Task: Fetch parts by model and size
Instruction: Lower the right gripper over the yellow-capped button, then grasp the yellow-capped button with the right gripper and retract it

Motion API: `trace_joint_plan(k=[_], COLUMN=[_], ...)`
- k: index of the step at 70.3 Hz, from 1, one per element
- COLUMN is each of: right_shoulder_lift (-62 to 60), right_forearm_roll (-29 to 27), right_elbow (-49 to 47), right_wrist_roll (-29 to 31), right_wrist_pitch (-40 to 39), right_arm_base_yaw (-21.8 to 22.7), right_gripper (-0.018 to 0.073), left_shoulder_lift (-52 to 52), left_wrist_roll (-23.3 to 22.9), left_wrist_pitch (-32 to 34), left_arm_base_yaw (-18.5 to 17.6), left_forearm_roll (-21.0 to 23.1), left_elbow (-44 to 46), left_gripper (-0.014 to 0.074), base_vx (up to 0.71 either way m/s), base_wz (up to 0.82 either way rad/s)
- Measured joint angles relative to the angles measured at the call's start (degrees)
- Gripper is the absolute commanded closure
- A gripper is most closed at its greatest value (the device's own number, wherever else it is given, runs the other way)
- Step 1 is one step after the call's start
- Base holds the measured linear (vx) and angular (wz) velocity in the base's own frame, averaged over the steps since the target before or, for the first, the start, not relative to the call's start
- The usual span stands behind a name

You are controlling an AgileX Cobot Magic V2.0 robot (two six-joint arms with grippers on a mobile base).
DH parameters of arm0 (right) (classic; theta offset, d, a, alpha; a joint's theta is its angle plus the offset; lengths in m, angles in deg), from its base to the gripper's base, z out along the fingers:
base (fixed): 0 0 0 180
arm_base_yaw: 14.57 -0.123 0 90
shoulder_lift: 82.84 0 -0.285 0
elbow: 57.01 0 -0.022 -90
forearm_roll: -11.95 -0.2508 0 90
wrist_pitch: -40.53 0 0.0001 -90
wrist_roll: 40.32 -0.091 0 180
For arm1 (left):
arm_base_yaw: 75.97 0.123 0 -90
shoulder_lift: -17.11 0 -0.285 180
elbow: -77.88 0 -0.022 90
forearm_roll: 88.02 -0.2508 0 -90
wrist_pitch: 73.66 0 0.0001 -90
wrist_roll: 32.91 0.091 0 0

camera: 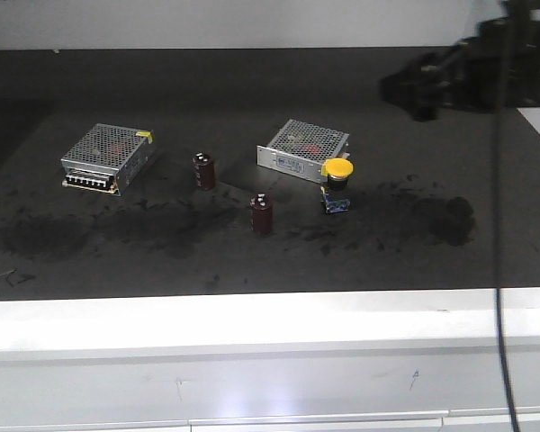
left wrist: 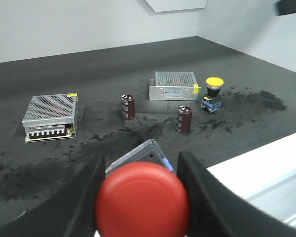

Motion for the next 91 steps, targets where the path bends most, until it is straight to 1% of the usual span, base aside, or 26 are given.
trace_joint_plan(k=[8, 13, 22, 25, 28, 35, 45, 84, 91], right_shoulder_lift=[6.4, 10.6, 18.5, 21.0, 23.3, 28.1, 32.5, 37.6, 38.3], right_forearm_roll=[9.0, 15.7, 25.1, 27.4, 28.2, 29.2, 29.4, 23.4, 23.3], right_elbow=[-6.5, -10.9, -19.6, -22.4, -25.2, -30.6, -35.1, -36.2, -36.2], right_wrist_roll=[-11.2, -16.3, -23.8, -26.0, -27.4, -30.9, -32.8, -33.2, -33.2], right_wrist_pitch=[3.8, 6.8, 13.0, 15.8, 17.8, 23.0, 26.8, 27.2, 27.4], right_arm_base_yaw=[-2.4, -3.9, -7.1, -7.8, -8.4, -8.8, -8.8, -8.8, -8.8], right_gripper=[0.0007, 0.0007, 0.0007, 0.0007, 0.0007, 0.0007, 0.0007, 0.0007, 0.0026], left_shoulder_lift=[0.0, 0.0, 0.0, 0.0, 0.0, 0.0, 0.0, 0.0, 0.0], left_wrist_roll=[0.0, 0.0, 0.0, 0.0, 0.0, 0.0, 0.0, 0.0, 0.0], left_wrist_pitch=[0.0, 0.0, 0.0, 0.0, 0.0, 0.0, 0.0, 0.0, 0.0], left_arm_base_yaw=[0.0, 0.0, 0.0, 0.0, 0.0, 0.0, 0.0, 0.0, 0.0], left_forearm_roll=[0.0, 0.0, 0.0, 0.0, 0.0, 0.0, 0.0, 0.0, 0.0], left_elbow=[0.0, 0.0, 0.0, 0.0, 0.0, 0.0, 0.0, 0.0, 0.0], left_gripper=[0.0603, 0.0603, 0.0603, 0.0603, 0.0603, 0.0603, 0.0603, 0.0603, 0.0603], base_vx=[0.0, 0.0, 0.0, 0.0, 0.0, 0.0, 0.0, 0.0, 0.0], base_wz=[0.0, 0.0, 0.0, 0.0, 0.0, 0.0, 0.0, 0.0, 0.0])
